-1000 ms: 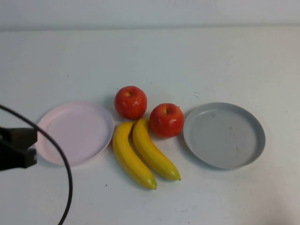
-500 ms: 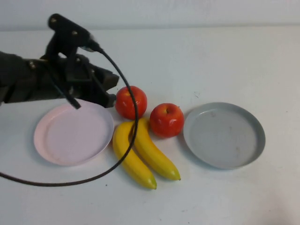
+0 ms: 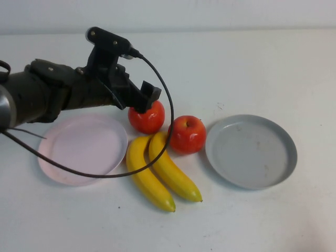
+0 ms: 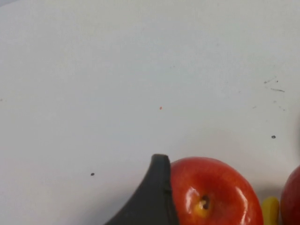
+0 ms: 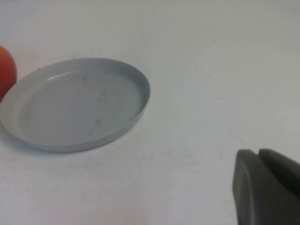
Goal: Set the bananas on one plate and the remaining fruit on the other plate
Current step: Put one type of fruit in the left plate
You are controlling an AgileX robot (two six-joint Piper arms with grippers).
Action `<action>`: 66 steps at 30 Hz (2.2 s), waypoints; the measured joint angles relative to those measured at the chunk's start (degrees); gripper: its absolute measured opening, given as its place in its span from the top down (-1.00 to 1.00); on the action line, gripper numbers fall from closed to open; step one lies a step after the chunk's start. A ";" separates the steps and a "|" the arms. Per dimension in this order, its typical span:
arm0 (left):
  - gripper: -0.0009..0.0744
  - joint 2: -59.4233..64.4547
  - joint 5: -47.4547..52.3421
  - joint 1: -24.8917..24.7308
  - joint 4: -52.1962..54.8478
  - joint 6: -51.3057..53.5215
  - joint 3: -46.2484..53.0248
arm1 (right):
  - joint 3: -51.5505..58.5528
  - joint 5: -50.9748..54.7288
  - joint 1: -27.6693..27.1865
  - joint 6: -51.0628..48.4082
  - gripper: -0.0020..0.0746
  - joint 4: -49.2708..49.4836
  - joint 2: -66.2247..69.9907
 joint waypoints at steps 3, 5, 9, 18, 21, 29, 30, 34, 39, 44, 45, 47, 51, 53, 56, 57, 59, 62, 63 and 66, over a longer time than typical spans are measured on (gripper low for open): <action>-0.80 2.44 0.12 0.00 -1.08 0.13 -1.83 | 0.00 0.00 0.00 0.00 0.99 0.00 0.00; -0.80 3.49 0.43 0.00 -1.36 -0.09 -2.93 | 0.00 0.00 0.00 0.00 0.99 0.00 0.00; -0.80 4.56 3.70 0.00 -1.65 -1.29 -4.29 | 0.00 0.00 0.00 0.00 0.99 0.00 0.00; -0.80 5.17 9.43 0.36 6.62 -18.43 -4.55 | 0.00 0.00 0.00 0.00 0.99 0.00 0.00; -0.80 5.17 13.57 0.44 14.82 -27.88 -4.55 | 0.00 0.02 0.00 0.00 0.99 0.00 0.00; -0.80 5.17 9.64 0.44 24.65 -34.66 -4.55 | 0.00 0.02 0.00 0.00 0.99 0.00 0.00; -0.80 5.17 8.03 0.44 24.65 -34.43 -4.55 | 0.00 0.02 0.00 0.00 0.99 0.00 0.00; -0.80 5.74 6.01 0.49 24.78 -33.79 -5.46 | 0.00 0.02 0.00 0.00 0.99 0.00 0.00; -0.80 8.75 7.37 0.49 24.78 -33.52 -8.69 | 0.00 0.02 0.00 0.00 0.99 0.00 0.00; -0.80 11.85 7.52 0.49 24.78 -31.46 -11.67 | 0.00 0.02 0.00 0.00 0.99 0.00 0.00; -0.80 12.40 7.98 0.49 24.78 -31.03 -12.27 | 0.00 0.02 0.00 0.00 0.99 0.00 0.00; -0.80 13.12 8.35 0.49 24.78 -30.76 -13.04 | 0.00 0.02 0.00 0.00 0.99 0.00 0.00; -0.80 14.29 8.60 0.49 24.78 -30.54 -13.25 | 0.00 0.02 0.00 0.00 0.99 0.00 0.00; -0.80 14.29 8.87 0.49 25.18 -30.31 -13.38 | 0.00 0.02 0.00 0.00 0.99 0.00 0.00; -0.80 14.29 9.24 0.49 25.96 -30.31 -13.60 | 0.00 0.02 0.00 0.00 0.99 0.00 0.00; -0.80 14.29 9.24 0.49 26.19 -30.31 -13.60 | 0.00 0.02 0.00 0.00 0.99 0.00 0.00; -0.79 14.29 9.44 0.49 26.32 -30.31 -13.60 | 0.00 0.02 0.00 0.00 0.99 0.00 0.00; -0.61 14.29 9.80 0.49 26.56 -30.50 -13.60 | 0.00 0.02 0.00 0.00 0.99 0.00 0.00; -0.54 14.29 9.80 0.49 26.56 -30.56 -13.60 | 0.00 0.02 0.00 0.00 0.99 0.00 0.00; -0.53 14.29 9.82 0.49 26.75 -30.67 -13.60 | 0.00 0.02 0.00 0.00 0.99 0.00 0.00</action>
